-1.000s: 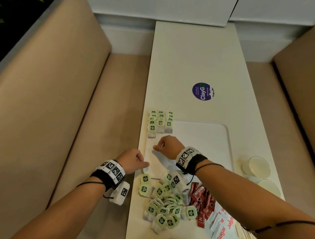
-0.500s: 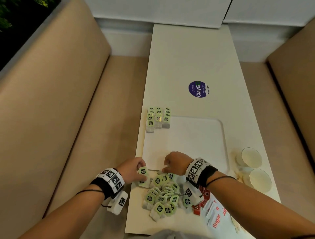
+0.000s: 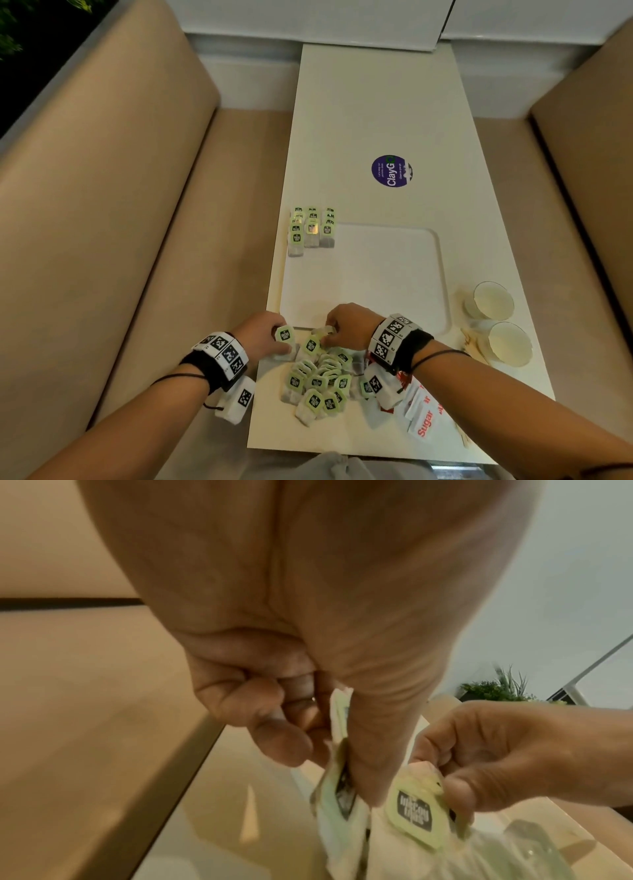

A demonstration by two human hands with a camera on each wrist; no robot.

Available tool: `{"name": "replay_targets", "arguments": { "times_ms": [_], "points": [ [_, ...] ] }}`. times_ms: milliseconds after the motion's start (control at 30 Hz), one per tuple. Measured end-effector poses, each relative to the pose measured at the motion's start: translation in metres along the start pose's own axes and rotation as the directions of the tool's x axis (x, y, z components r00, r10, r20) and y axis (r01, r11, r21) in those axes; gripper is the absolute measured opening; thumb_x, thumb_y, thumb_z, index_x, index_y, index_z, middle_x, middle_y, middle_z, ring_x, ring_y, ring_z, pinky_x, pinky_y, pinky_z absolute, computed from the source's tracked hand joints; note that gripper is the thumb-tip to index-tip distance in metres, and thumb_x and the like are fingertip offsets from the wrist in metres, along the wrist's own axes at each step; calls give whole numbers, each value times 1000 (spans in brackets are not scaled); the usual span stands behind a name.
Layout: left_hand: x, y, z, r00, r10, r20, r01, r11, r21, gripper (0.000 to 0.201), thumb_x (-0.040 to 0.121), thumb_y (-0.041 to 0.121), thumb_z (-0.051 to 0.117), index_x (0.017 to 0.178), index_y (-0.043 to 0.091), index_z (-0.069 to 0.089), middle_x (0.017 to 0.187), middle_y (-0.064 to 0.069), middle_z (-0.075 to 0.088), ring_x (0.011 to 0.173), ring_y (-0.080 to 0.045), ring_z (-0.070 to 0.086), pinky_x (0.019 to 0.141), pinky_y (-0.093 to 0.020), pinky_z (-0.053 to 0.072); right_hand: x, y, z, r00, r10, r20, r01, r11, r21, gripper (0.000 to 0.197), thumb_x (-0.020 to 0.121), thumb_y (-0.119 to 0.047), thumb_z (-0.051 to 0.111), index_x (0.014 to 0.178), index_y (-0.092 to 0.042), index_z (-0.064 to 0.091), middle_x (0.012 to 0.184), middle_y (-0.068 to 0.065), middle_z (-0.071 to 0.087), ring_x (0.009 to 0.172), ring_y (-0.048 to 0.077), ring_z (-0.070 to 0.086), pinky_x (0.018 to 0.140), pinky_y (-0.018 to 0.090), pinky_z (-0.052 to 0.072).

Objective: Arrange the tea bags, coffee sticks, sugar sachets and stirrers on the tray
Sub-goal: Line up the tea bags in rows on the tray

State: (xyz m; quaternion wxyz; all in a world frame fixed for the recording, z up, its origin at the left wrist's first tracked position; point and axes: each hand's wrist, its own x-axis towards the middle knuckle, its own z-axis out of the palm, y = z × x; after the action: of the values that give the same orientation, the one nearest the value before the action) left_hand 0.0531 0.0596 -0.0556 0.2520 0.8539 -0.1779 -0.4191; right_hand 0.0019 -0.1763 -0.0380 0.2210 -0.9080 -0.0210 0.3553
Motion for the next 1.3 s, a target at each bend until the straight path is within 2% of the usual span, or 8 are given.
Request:
{"name": "replay_targets", "arguments": {
  "times_ms": [133,333,600,767,867,1000,1200,1300],
  "points": [
    [1,1,-1,997,5,-81,-14,994,-110,24,79,32,82,80,13,67,69,0,64,60,-9,54,60,-27,46,-2,-2,3,1000,-12,18,12,1000,-15,30,89,-41,70,99,-13,72,89,1,68,84,21,64,73,31,53],
    [1,10,-8,988,37,-151,-66,978,-197,22,82,30,81,81,12,68,77,-12,72,61,-18,58,59,-33,48,-11,0,-5,999,-33,-5,33,999,18,20,90,-36,66,84,-17,65,76,-4,61,78,20,62,69,30,51],
    [8,31,-22,976,8,-217,-91,923,-373,22,88,32,75,84,11,73,84,-19,72,63,-15,57,61,-31,48,-29,-6,-40,990,-119,-79,125,989,75,27,91,-38,63,95,-13,72,92,5,72,84,23,67,77,39,57],
    [12,48,-29,990,5,-144,-79,855,-513,34,82,41,76,98,11,76,104,-10,76,94,-30,72,84,-45,60,-41,-13,-62,983,-167,-78,176,976,124,19,92,-34,65,99,-18,73,87,-11,68,80,11,64,71,25,50],
    [13,62,-27,996,27,-84,-76,746,-661,10,94,15,68,99,7,71,109,-9,74,97,-25,70,82,-39,61,-43,-15,-68,977,-202,-65,209,970,122,12,92,-31,64,94,-21,71,77,-17,63,70,0,57,63,17,41],
    [11,75,-24,1000,26,-13,-27,627,-779,9,99,14,59,95,6,61,85,-10,70,82,-26,71,81,-48,61,-41,-13,-72,966,-224,-127,241,959,146,7,93,-26,63,88,-23,67,68,-18,57,59,-2,50,59,16,36],
    [9,80,-25,999,6,38,29,522,-853,11,100,17,58,103,7,58,94,-17,66,82,-35,70,70,-48,62,-32,-9,-74,949,-225,-219,268,944,191,20,97,-23,60,115,-18,69,94,-12,66,71,-3,56,67,14,41],
    [10,77,-26,996,53,65,28,522,-853,34,91,23,69,119,10,56,105,-24,69,89,-43,70,68,-42,62,-26,-8,-73,932,-227,-282,292,932,213,24,99,-27,60,121,-20,67,100,-9,66,72,-2,58,69,16,43]
  ]
}}
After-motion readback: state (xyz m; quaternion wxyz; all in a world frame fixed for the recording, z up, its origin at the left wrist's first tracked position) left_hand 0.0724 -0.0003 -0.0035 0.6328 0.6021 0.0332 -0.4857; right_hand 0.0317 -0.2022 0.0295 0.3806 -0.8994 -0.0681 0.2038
